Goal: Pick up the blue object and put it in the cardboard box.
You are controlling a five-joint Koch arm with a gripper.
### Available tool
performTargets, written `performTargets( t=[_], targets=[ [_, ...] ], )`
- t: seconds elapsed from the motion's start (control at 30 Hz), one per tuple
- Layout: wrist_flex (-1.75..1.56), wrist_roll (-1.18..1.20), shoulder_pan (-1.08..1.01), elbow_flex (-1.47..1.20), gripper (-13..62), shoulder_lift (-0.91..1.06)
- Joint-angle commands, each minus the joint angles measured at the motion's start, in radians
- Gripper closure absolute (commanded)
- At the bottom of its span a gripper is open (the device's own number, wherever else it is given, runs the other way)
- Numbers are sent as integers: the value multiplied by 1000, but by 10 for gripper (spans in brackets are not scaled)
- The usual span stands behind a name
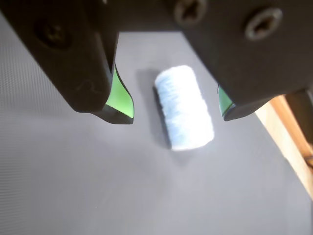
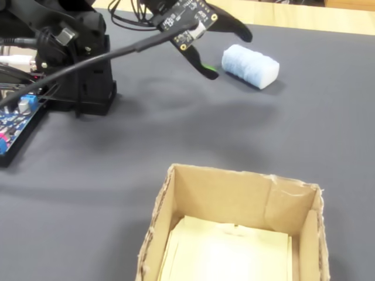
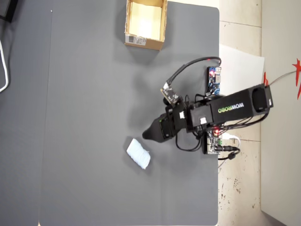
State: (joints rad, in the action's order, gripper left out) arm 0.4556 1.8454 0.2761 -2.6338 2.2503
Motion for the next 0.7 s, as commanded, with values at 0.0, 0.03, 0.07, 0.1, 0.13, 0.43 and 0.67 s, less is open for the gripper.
performTargets(
  t=[0.0, 0.03, 0.07, 0.1, 0.13, 0.43, 0.67],
  targets=[
    [-15, 97, 14, 103, 156, -12],
    [-14, 117, 23, 126, 156, -44],
    [-11, 124, 38, 147, 156, -66],
    [-2, 141, 49, 170, 156, -89],
    [0, 144, 52, 187, 156, -112],
    [52, 339, 127, 353, 156, -324],
    [54, 383, 172, 413, 156, -453]
  ],
)
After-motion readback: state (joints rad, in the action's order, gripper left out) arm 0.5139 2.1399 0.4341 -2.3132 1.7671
